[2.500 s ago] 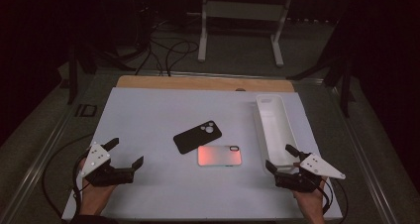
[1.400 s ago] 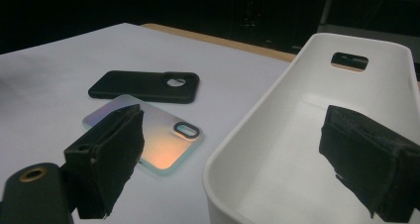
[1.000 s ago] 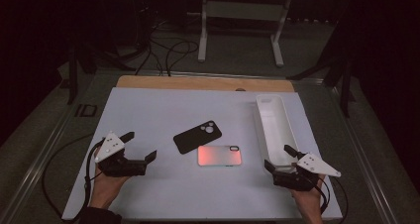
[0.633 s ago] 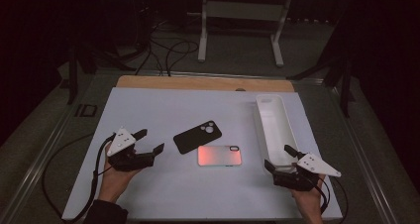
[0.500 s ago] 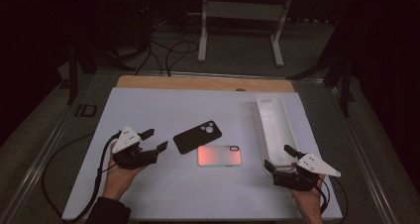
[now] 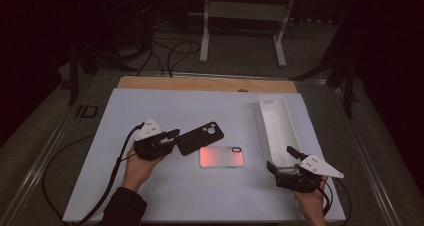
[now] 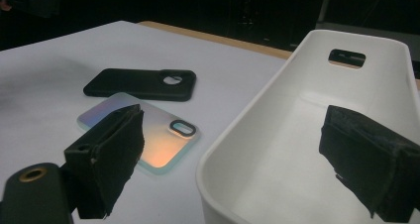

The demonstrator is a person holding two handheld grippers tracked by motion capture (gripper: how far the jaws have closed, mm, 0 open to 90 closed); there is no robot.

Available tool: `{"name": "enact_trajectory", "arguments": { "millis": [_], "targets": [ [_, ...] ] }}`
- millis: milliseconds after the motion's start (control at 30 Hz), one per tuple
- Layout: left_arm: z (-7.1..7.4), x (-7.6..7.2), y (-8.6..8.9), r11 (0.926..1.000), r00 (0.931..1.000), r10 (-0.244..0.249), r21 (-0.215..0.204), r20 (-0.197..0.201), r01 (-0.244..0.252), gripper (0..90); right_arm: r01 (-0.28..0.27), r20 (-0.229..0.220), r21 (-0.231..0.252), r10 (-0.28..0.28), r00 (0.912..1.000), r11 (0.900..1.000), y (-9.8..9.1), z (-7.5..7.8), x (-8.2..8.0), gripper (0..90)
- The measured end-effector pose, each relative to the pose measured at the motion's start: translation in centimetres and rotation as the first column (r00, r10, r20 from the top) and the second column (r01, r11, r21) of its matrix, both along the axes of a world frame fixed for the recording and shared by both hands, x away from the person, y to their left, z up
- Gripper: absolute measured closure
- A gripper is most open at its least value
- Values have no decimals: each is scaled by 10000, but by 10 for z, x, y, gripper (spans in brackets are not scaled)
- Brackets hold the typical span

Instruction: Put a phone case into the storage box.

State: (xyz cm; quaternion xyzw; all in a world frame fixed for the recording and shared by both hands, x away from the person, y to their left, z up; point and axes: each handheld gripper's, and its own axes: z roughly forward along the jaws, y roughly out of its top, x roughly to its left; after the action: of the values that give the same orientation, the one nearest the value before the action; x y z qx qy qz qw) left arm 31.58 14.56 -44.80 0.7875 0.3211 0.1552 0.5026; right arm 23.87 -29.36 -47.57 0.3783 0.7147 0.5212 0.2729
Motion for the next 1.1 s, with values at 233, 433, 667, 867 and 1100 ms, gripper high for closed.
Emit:
{"name": "enact_trajectory", "arguments": {
  "millis": [233, 433, 667, 867, 1100],
  "targets": [
    [-1, 10, -22, 9993, 9996, -272, 263, 26, 272, 876, 9, -20, 6, -9, 10000, 10000, 0, 0, 0, 100],
    [-9, 19, -44, 9969, 9978, -626, 460, -212, 636, 900, 9, -9, -50, -9, 10000, 10000, 0, -1, 0, 100],
    [-26, 34, -70, 9928, 9933, -924, 702, -692, 973, 900, 8, 3, -113, -8, 10000, 9999, 1, -1, 0, 100],
    [-44, 45, -91, 9875, 9863, -1072, 1015, -1256, 1203, 900, -12, -3, -140, 12, 10000, 9999, 1, -1, 0, 101],
    [-58, 54, -107, 9715, 9780, -1162, 1849, -1730, 1481, 900, -11, 27, -145, 11, 10000, 9999, 0, -1, 0, 101]
  ]
}}
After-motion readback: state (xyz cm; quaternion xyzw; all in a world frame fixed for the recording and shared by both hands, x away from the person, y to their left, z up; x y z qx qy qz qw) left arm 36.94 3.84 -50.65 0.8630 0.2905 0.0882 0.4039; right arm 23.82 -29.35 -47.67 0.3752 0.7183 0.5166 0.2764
